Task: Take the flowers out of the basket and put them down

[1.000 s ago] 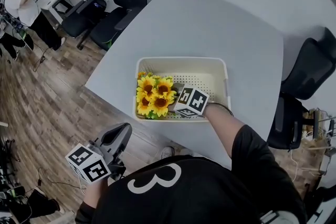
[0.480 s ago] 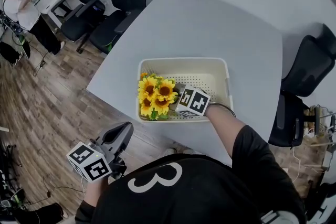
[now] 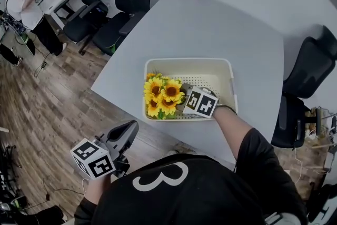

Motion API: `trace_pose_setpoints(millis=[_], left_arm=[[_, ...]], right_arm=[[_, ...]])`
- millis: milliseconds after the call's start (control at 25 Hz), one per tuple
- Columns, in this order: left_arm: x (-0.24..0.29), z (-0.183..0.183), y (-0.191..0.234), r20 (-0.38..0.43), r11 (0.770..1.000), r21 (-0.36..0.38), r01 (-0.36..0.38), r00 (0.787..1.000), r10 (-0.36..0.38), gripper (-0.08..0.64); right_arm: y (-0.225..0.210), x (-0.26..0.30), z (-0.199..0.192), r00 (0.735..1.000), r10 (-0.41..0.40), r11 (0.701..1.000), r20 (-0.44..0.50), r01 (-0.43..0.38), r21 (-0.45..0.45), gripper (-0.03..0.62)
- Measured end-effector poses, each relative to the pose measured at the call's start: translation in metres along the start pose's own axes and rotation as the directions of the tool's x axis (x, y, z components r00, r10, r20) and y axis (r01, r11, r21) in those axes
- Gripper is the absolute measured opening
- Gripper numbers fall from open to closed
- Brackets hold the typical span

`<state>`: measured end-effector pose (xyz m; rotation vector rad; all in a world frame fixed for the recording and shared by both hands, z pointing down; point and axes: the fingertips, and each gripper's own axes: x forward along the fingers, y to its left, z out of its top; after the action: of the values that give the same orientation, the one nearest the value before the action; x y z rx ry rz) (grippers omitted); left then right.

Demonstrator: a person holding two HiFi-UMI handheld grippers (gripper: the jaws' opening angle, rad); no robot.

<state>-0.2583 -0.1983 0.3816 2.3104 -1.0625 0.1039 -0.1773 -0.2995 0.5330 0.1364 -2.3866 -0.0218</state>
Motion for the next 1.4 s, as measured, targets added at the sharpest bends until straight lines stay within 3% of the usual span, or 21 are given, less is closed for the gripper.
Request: trace_pose_setpoints(millis=[440,880,1120,1400], left_arm=[[-0.012,-0.005,-0.003,0.009,0.999,0.022,0.036,0.999,-0.036,0.014],[-0.015,0.006,0.0,0.031,0.996,0.037,0.08,0.996,-0.081,0.012],[-0.004,0.006,-0.007,0.021,0.991,0.04,0.125,0.992,-0.126,0.012],[0.023,0.011,-0.027,-0.017,0.979,0.06,0.194,0.981,-0.194,0.012]], right_arm=[[-0.003,-0.026,0.019,0.994,-0.108,0.992,0.016,0.108,-0.061,0.141],[-0.014,-0.061,0.049,0.968,-0.238,0.968,0.073,0.243,-0.063,0.141],[-0.016,-0.096,0.068,0.934,-0.325,0.941,0.15,0.335,-0.051,0.141],[-0.01,-0.154,0.088,0.855,-0.454,0.881,0.249,0.473,-0.018,0.141]])
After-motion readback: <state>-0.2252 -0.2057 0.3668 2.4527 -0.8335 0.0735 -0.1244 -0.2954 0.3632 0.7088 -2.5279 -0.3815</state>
